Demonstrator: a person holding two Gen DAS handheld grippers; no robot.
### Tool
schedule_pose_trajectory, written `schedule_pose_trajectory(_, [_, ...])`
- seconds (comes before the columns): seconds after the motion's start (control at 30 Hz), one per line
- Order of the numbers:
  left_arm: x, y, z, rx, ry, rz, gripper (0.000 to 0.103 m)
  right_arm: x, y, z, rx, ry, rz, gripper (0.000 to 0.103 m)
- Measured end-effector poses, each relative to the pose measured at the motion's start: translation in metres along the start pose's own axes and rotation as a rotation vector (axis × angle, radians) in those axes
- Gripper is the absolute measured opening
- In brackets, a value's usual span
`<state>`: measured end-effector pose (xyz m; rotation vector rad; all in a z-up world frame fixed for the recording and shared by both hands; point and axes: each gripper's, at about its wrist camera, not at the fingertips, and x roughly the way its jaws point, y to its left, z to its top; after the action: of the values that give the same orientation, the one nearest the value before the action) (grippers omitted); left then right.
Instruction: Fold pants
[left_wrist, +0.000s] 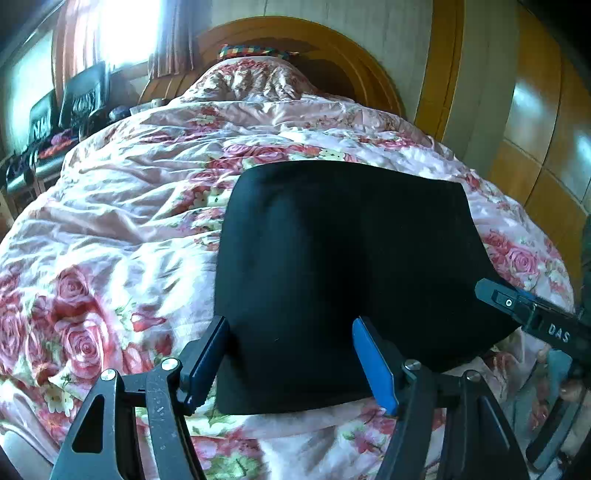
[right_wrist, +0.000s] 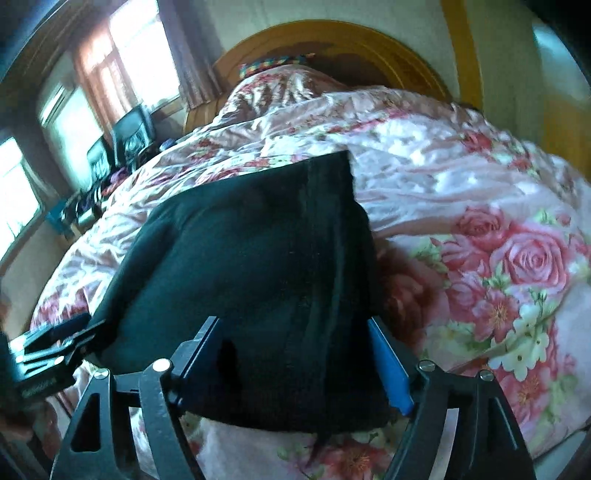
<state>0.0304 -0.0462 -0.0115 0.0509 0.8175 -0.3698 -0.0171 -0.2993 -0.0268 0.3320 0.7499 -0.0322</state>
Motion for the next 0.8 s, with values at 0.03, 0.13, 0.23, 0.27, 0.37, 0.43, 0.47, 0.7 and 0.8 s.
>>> schedule_pose_trajectory(0.03, [0.0,0.004,0.0,-0.017,0.004,-0.01,0.071,0.003,-0.006,0.0,0.037,0.017,0.013,0.086])
schedule_pose_trajectory(0.13, [0.0,0.014,0.004,-0.068,0.005,-0.041,0.072,0.009,-0.016,-0.001,0.103,0.048,0.047,0.089])
schedule_pose_trajectory(0.23, [-0.002,0.019,0.005,-0.082,-0.006,-0.036,0.072,0.017,-0.024,-0.003,0.151,0.082,0.08,0.092])
schedule_pose_trajectory(0.27, [-0.002,0.02,0.006,-0.082,-0.003,-0.042,0.072,0.019,-0.027,-0.004,0.172,0.092,0.095,0.092])
schedule_pose_trajectory(0.37, [0.0,0.023,0.006,-0.087,0.011,-0.066,0.072,0.025,-0.036,-0.007,0.241,0.117,0.147,0.093])
schedule_pose_trajectory(0.43, [0.004,0.028,0.007,-0.112,0.025,-0.095,0.072,0.028,-0.038,-0.008,0.259,0.123,0.167,0.093])
schedule_pose_trajectory(0.47, [0.007,0.031,0.008,-0.125,0.04,-0.11,0.073,0.029,-0.039,-0.008,0.26,0.125,0.173,0.093])
schedule_pose_trajectory(0.7, [0.023,0.044,0.007,-0.196,0.105,-0.191,0.079,0.034,-0.042,-0.008,0.272,0.135,0.206,0.095])
schedule_pose_trajectory(0.8, [0.027,0.045,0.007,-0.189,0.121,-0.219,0.081,0.036,-0.042,-0.008,0.274,0.139,0.219,0.096])
